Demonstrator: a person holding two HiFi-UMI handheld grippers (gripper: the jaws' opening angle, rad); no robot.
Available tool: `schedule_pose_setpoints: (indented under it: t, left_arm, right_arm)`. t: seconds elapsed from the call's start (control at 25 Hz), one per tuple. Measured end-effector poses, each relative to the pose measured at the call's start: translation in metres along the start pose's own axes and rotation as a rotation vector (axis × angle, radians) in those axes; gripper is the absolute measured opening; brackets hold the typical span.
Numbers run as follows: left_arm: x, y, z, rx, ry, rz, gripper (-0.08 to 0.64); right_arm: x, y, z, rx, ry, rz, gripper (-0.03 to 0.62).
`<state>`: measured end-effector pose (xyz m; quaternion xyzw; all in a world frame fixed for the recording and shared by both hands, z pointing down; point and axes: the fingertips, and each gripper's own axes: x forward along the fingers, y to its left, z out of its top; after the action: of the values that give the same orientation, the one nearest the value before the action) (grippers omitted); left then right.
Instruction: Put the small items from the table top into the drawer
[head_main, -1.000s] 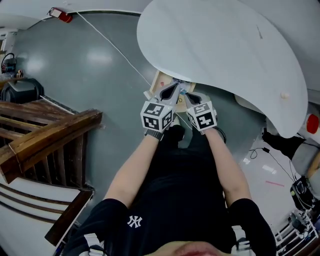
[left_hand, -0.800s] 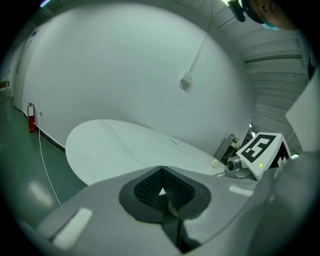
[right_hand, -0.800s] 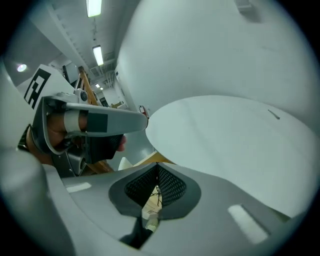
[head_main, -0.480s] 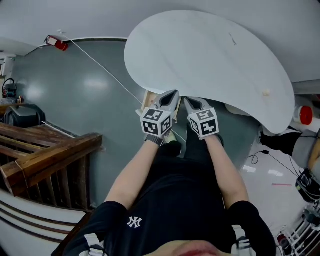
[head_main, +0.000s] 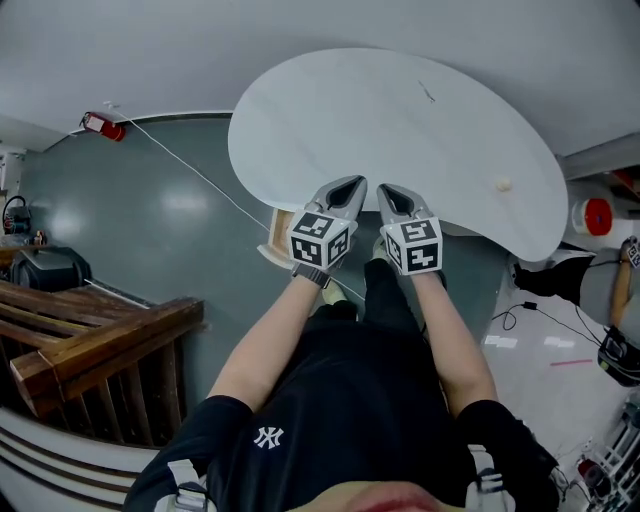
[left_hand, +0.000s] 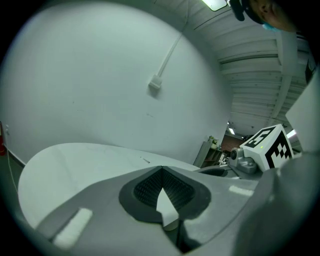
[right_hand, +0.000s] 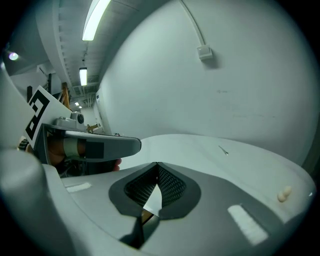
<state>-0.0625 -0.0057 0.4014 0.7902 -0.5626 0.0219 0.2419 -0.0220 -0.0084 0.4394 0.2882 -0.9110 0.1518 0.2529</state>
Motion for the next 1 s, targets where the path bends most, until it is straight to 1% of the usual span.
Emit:
schedule_pose_setpoints:
  t: [0.2, 0.44, 0.8, 1.0]
  left_arm:
    - [0.027, -0.016, 0.019, 0.017, -0.004, -0.041, 0.000]
    - [0.068, -0.024, 0.028, 0.016, 0.010, -0.060, 0.000]
    - [0.137, -0.020, 0.032, 0.004, 0.039, -0.070, 0.000]
    - [0.177, -0.005, 0.034, -0.013, 0.055, -0.052, 0.000]
  right_arm:
    - [-0.011, -0.032, 0.017, 0.023, -0.034, -0.049, 0.027]
    - [-0.011, -0.078, 0.026, 0.060, -0.050, -0.095, 0.028]
    - [0.019, -0.150, 0.041, 0.075, -0.044, -0.109, 0.031]
    - [0.046, -0.184, 0.048, 0.070, -0.025, -0.102, 0.043]
